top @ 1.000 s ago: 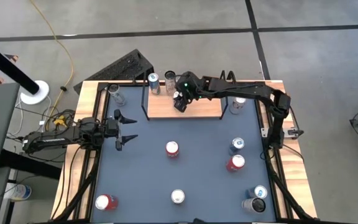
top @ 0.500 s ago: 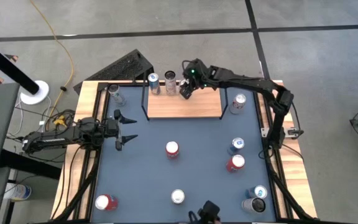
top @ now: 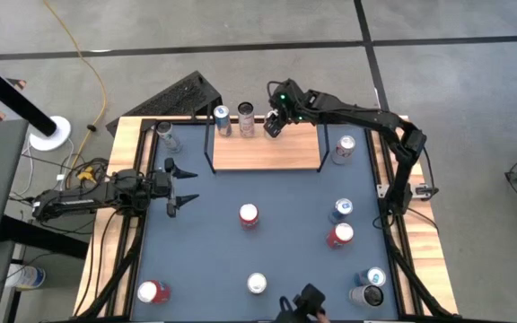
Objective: Place canned beverage on shelf
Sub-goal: Put the top left silver soda can on the shelf
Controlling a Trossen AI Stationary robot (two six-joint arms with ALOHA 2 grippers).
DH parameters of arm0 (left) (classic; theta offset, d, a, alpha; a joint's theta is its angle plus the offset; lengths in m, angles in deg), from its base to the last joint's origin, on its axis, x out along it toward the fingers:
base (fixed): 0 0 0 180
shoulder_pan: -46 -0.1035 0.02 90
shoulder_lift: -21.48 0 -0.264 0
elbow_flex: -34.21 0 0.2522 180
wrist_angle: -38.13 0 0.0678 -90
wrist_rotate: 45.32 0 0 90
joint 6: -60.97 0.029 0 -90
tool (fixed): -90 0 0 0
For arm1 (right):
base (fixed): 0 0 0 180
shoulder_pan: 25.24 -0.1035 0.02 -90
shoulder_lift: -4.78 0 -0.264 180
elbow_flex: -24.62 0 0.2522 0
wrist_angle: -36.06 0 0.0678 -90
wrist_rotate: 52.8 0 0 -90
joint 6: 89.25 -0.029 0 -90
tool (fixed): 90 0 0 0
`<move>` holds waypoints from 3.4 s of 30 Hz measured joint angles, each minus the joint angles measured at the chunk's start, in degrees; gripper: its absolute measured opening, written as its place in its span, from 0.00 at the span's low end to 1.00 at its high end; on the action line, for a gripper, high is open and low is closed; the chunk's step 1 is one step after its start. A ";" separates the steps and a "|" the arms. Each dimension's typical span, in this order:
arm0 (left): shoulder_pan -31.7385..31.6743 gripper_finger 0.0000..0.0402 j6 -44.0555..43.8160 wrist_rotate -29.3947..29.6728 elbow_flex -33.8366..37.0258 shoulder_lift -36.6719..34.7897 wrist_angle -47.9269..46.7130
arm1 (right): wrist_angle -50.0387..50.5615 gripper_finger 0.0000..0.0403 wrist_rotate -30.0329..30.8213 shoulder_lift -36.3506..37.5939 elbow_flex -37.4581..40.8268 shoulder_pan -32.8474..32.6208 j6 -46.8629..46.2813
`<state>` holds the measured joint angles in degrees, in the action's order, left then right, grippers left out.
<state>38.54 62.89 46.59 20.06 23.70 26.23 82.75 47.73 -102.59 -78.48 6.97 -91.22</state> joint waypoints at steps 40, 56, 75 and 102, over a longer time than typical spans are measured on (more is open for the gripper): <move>0.01 0.79 0.00 -0.01 0.01 0.00 0.00 | 11.59 0.66 0.11 -0.35 -16.06 -2.74 -1.46; 0.02 0.79 0.00 -0.01 0.00 0.00 0.01 | 18.35 0.21 15.01 -0.16 -14.23 2.75 -2.67; 0.02 0.79 0.00 -0.01 0.00 0.00 0.02 | 11.34 0.00 6.79 -0.24 -3.06 3.13 -2.55; 0.01 0.79 0.00 0.00 0.02 0.00 0.00 | 13.97 0.00 -0.26 -0.22 -3.06 -0.17 -1.01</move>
<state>38.54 62.89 46.59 20.08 23.70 26.23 96.72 47.47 -102.81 -81.54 6.80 -92.23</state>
